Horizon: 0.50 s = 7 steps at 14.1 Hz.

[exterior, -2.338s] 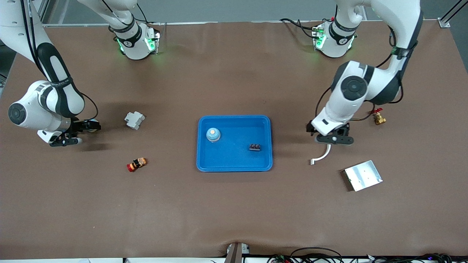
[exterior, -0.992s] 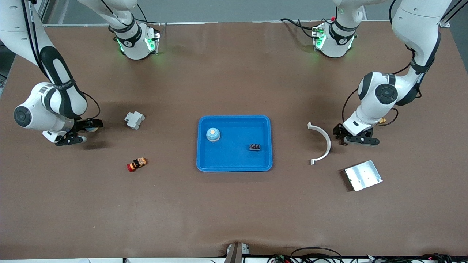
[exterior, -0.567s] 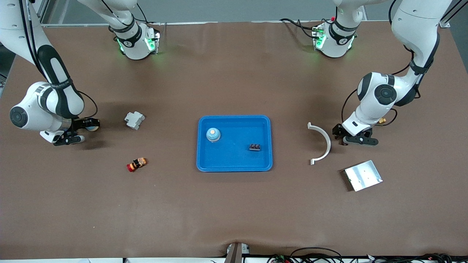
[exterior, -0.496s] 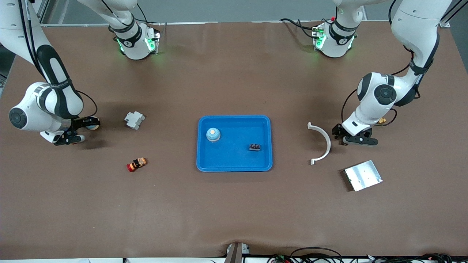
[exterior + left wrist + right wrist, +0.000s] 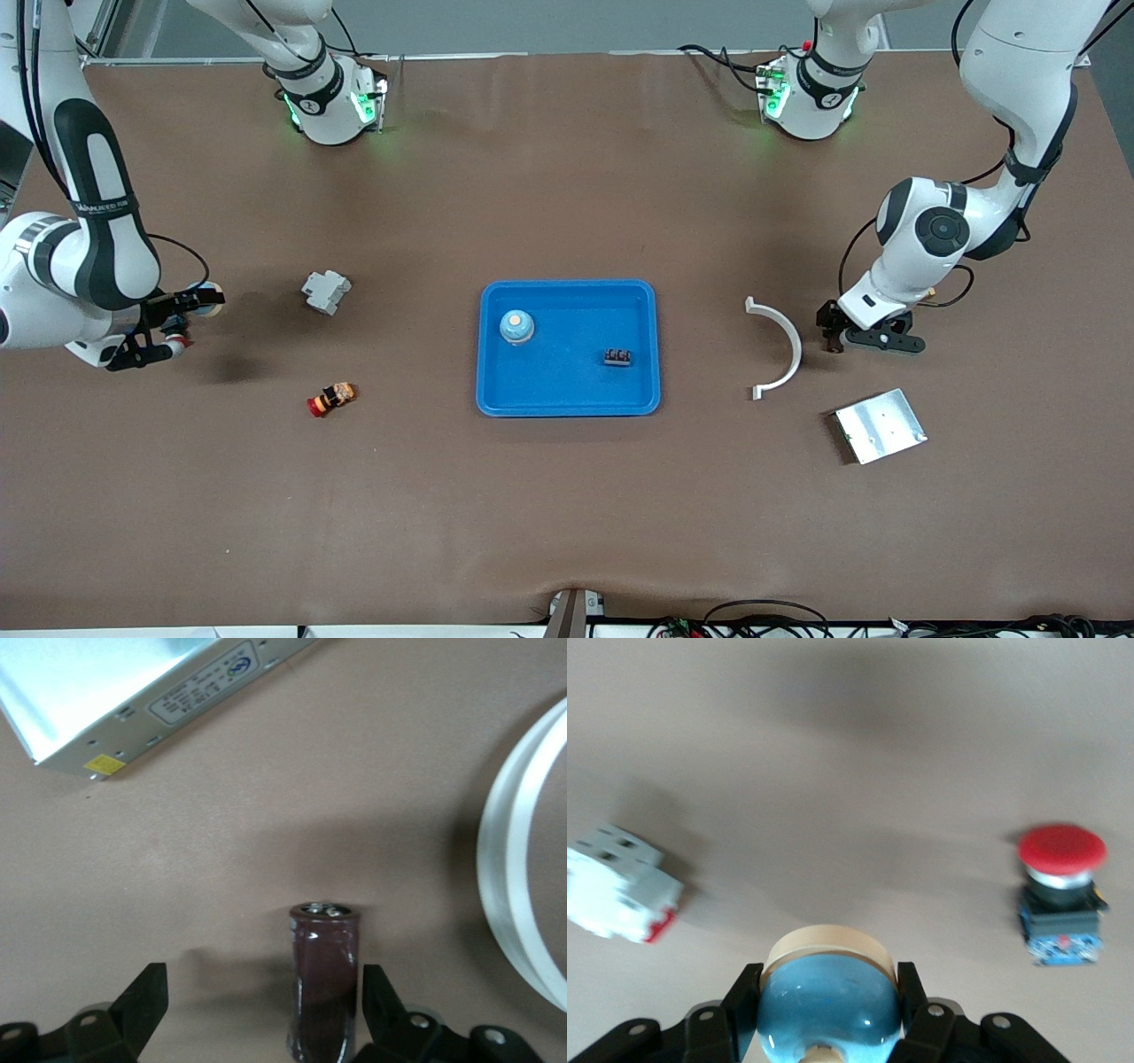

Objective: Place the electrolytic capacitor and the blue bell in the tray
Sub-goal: 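Grasp another bell with the right gripper while the left gripper grasps a capacitor, then move the bell over the tray while the left gripper lifts the capacitor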

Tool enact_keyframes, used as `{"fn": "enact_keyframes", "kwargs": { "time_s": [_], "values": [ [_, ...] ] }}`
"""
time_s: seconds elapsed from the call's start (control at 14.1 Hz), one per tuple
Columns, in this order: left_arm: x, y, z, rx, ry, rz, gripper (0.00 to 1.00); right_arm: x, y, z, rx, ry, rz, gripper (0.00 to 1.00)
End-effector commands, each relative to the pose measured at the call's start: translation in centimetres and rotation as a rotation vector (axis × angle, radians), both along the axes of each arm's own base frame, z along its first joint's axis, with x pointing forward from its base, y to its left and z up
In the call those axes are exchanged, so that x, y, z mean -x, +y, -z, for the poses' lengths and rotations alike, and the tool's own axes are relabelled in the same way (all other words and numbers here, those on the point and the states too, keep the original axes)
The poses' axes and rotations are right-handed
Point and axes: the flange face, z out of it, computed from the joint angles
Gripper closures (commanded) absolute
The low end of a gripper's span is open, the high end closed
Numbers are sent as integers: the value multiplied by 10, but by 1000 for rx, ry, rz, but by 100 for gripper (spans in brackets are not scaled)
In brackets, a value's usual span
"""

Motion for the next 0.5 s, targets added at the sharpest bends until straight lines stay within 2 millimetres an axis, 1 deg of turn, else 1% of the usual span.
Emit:
{"fn": "enact_keyframes", "kwargs": {
  "time_s": [0.0, 0.07, 0.21, 0.28, 0.35, 0.43],
  "values": [
    [0, 2, -1, 4, -18, -18, 49, -23, 65, -18, 29, -10, 30, 95],
    [1, 1, -2, 8, -19, -45, 68, -32, 92, -25, 47, -21, 41, 98],
    [4, -3, -2, 16, -20, -99, 78, -45, 139, -38, 56, -49, 52, 99],
    [6, -10, -2, 23, -18, -108, 96, -51, 166, -45, 47, -70, 57, 100],
    [6, -14, -3, 26, -20, -104, 100, -58, 186, -51, 53, -86, 80, 100],
    [6, -14, -5, 25, -22, -107, 100, -64, 208, -60, 61, -105, 106, 100]
  ]
}}
